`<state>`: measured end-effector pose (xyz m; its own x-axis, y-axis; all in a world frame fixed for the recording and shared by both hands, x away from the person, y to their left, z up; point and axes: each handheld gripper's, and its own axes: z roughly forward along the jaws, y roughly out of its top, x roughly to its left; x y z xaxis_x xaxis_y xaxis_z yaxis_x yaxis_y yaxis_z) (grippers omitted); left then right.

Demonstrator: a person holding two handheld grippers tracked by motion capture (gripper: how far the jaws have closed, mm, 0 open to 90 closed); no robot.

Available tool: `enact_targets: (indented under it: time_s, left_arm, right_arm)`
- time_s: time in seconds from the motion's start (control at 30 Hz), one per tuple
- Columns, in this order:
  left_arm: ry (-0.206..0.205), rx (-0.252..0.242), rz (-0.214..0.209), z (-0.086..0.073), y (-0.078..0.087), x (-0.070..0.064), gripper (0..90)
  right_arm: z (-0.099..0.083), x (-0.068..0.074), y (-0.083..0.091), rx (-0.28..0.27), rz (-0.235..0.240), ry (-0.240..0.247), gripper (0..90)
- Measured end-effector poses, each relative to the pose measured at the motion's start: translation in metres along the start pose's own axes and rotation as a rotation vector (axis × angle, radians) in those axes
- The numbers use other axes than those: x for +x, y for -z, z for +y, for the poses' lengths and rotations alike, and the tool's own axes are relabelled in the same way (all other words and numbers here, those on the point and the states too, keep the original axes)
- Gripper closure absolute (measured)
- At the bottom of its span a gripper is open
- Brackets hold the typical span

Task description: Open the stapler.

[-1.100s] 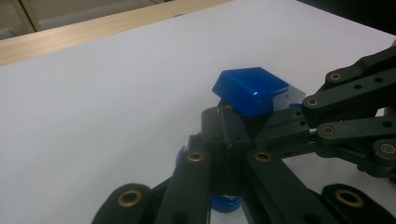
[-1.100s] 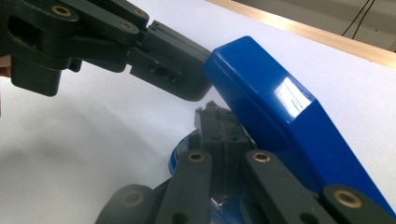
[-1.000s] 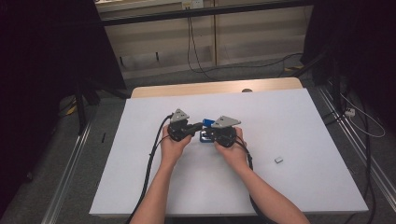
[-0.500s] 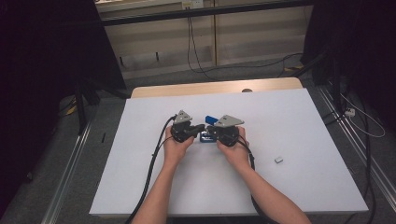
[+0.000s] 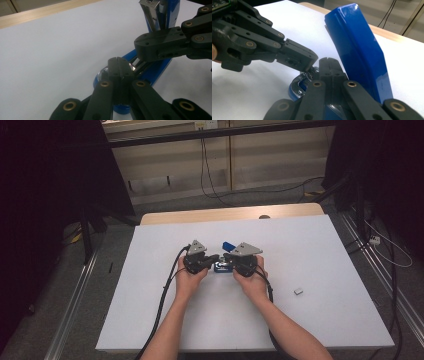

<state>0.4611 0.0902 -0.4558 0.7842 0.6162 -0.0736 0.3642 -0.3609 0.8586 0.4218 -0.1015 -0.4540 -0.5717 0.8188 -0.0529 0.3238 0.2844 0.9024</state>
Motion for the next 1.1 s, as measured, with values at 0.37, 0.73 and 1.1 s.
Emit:
enact_targets:
  time_s: [0.37, 0.73, 1.1]
  left_arm:
    - [-0.023, 0.004, 0.016, -0.002, 0.0, -0.002, 90.0]
    - [-0.016, 0.012, 0.027, 0.0, -0.001, -0.004, 90.0]
    - [-0.032, 0.016, 0.037, 0.0, -0.001, -0.005, 90.0]
  right_arm:
    - [0.003, -0.002, 0.006, -0.001, -0.025, -0.016, 90.0]
    - [0.007, -0.01, 0.018, 0.022, -0.11, -0.016, 90.0]
    - [0.005, -0.014, 0.022, 0.031, -0.129, -0.029, 90.0]
